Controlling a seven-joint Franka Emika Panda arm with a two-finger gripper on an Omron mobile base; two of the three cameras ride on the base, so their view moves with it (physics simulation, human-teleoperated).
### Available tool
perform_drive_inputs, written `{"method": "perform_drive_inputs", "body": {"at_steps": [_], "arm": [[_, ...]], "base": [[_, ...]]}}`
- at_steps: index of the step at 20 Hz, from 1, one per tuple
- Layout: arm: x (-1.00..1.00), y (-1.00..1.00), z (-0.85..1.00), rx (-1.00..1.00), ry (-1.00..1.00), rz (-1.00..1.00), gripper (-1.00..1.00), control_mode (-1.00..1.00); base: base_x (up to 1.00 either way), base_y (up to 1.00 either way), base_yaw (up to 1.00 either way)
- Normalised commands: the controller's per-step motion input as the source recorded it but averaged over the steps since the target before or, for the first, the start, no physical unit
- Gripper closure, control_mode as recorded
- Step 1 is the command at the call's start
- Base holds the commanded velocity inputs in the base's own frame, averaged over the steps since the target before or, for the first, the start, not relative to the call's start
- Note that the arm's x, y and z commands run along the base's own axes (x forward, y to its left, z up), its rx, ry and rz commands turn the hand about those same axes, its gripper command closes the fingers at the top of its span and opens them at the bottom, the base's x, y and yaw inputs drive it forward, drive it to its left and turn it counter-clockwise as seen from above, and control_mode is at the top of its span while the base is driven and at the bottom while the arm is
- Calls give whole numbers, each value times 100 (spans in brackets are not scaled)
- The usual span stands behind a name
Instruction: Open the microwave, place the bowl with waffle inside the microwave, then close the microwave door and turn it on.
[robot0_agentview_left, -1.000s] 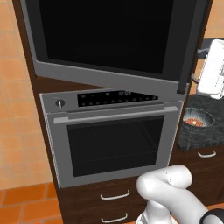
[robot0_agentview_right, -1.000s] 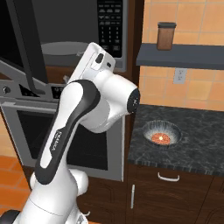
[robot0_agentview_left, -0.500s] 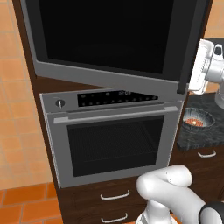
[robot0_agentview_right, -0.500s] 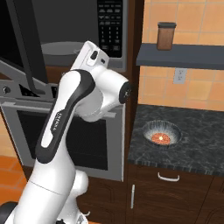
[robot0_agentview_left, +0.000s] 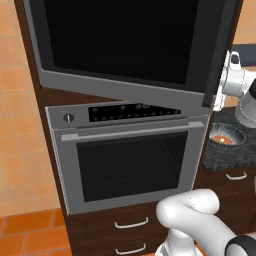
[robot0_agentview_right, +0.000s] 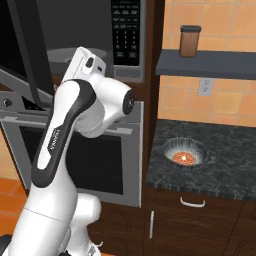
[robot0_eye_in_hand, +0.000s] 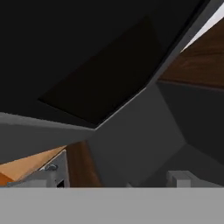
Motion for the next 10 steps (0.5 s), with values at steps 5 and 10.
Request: {"method": "perform_drive_inputs", "body": {"at_steps": [5, 10], "arm": [[-14, 42, 1, 7, 6, 32, -100, -100], [-16, 51, 6, 10, 5, 35, -100, -100]], "base": [[0, 0, 0], [0, 0, 0]]}}
